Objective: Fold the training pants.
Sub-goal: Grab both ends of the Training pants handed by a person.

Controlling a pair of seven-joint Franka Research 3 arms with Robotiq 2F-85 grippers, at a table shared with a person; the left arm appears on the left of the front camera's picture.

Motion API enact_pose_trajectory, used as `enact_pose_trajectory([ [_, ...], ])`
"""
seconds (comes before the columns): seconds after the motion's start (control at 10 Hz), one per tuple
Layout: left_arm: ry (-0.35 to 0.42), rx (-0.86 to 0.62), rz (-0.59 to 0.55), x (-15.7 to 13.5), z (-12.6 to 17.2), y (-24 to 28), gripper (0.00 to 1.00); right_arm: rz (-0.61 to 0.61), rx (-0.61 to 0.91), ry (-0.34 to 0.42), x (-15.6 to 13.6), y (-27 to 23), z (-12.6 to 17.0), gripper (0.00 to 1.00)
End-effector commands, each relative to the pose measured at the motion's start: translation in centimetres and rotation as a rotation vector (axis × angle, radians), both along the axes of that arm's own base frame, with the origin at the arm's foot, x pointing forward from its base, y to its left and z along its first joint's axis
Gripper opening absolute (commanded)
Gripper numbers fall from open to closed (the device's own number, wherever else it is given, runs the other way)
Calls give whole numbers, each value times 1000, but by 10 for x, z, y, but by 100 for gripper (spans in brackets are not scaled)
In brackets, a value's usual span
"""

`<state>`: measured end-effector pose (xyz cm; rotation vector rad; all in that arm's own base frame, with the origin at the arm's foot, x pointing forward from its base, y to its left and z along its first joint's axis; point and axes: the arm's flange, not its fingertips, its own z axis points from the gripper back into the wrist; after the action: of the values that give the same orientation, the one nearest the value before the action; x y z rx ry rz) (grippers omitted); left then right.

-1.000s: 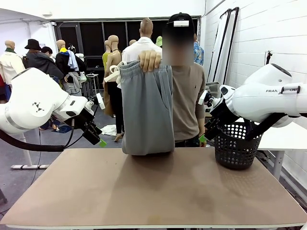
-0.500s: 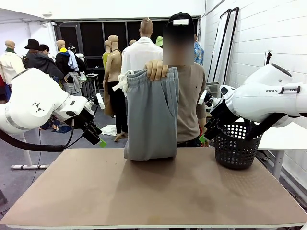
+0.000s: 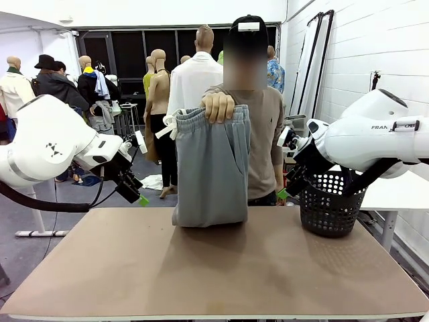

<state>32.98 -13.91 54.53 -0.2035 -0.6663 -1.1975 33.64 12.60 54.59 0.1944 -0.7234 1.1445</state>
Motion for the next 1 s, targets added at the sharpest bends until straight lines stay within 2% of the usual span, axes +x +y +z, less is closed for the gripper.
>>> enact_pose_trajectory([
  [0.0,18,80,-40,12,3,2,100,39,-38,-9,11,-2,0,100],
  [0.2,-5,80,-146,26,5,6,100,107,3,-57,23,-7,1,100],
  [0.3,-21,53,-234,34,1,11,100,155,25,-77,29,-8,-4,100],
  [0.5,-19,-1,-345,47,-6,20,100,241,95,-117,40,-9,-13,100],
  [0.6,-24,-77,-380,54,-8,24,100,275,155,-139,45,-9,-18,100],
  [0.9,-22,-172,-372,69,-27,28,100,305,260,-175,58,-11,-36,100],
])
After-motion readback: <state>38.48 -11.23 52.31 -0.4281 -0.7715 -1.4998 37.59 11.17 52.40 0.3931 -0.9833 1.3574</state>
